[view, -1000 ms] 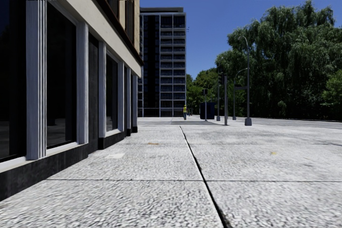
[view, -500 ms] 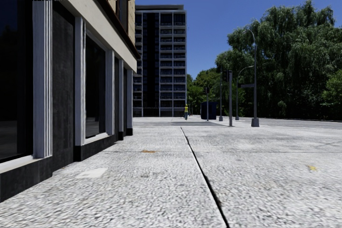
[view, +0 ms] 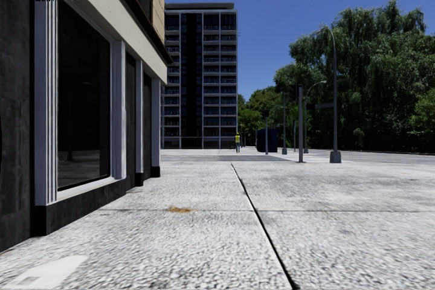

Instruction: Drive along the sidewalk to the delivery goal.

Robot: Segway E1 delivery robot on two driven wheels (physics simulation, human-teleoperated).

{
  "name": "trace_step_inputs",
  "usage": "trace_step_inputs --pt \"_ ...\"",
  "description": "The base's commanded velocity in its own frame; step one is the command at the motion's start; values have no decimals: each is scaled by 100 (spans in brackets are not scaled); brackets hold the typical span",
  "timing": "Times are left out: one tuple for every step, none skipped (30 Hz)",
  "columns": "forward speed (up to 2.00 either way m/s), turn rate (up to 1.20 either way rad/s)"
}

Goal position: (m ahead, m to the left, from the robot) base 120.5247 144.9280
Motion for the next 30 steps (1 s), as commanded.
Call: trace_step_inputs --pt "200 0" --pt "200 0" --pt "200 0" --pt "200 0" --pt "200 0" --pt "200 0" --pt "200 0" --pt "200 0" --pt "200 0" --pt "200 0" --pt "200 0" --pt "200 0" --pt "200 0" --pt "200 0" --pt "200 0" --pt "200 0" --pt "200 0" --pt "200 0" --pt "200 0" --pt "200 0" --pt "200 0" --pt "200 0" --pt "200 0" --pt "200 0" --pt "200 0" --pt "200 0" --pt "200 0" --pt "200 0" --pt "200 0" --pt "200 0"
